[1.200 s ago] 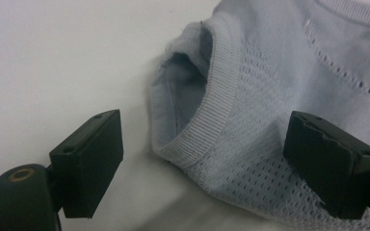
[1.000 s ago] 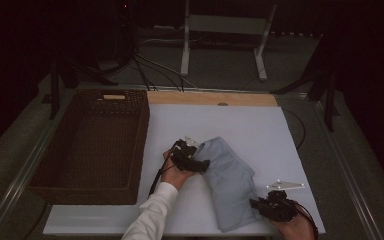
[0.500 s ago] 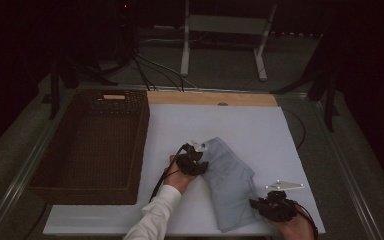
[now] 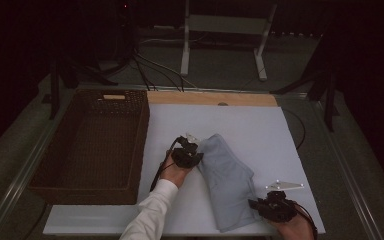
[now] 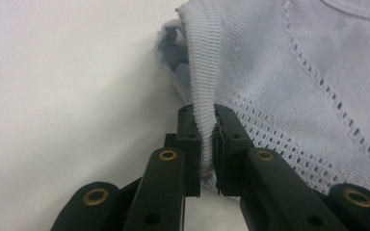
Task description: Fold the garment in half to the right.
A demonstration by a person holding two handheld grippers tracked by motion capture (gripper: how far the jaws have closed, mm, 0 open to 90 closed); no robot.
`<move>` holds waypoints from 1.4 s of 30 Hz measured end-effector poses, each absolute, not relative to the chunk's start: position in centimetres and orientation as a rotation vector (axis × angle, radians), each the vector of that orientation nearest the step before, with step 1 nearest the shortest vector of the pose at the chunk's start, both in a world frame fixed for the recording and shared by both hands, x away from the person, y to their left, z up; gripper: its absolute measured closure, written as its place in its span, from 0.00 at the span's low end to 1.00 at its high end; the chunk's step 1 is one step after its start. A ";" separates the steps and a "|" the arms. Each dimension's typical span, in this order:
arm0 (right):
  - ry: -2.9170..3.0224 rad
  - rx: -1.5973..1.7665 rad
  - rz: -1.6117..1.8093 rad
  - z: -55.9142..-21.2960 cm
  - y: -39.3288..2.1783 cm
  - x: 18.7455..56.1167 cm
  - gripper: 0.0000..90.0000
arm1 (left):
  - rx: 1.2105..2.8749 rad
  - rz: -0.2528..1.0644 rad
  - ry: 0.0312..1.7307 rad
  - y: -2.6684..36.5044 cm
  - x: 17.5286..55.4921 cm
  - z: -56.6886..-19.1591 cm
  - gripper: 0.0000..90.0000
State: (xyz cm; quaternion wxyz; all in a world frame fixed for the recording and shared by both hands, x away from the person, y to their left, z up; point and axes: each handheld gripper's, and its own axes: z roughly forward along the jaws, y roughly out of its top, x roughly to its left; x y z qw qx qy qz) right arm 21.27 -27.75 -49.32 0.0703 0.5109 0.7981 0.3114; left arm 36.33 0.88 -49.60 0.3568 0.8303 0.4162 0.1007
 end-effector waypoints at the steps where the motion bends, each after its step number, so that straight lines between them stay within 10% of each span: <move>1: 2.400 1.541 0.937 -49.3 -27.7 21.3 0.87 | 2.138 0.260 1.075 0.9 36.4 -49.5 0.93; 42: 2.356 1.718 1.230 -46.7 -26.0 21.6 0.89 | 2.091 0.340 1.041 1.1 38.1 -45.3 0.93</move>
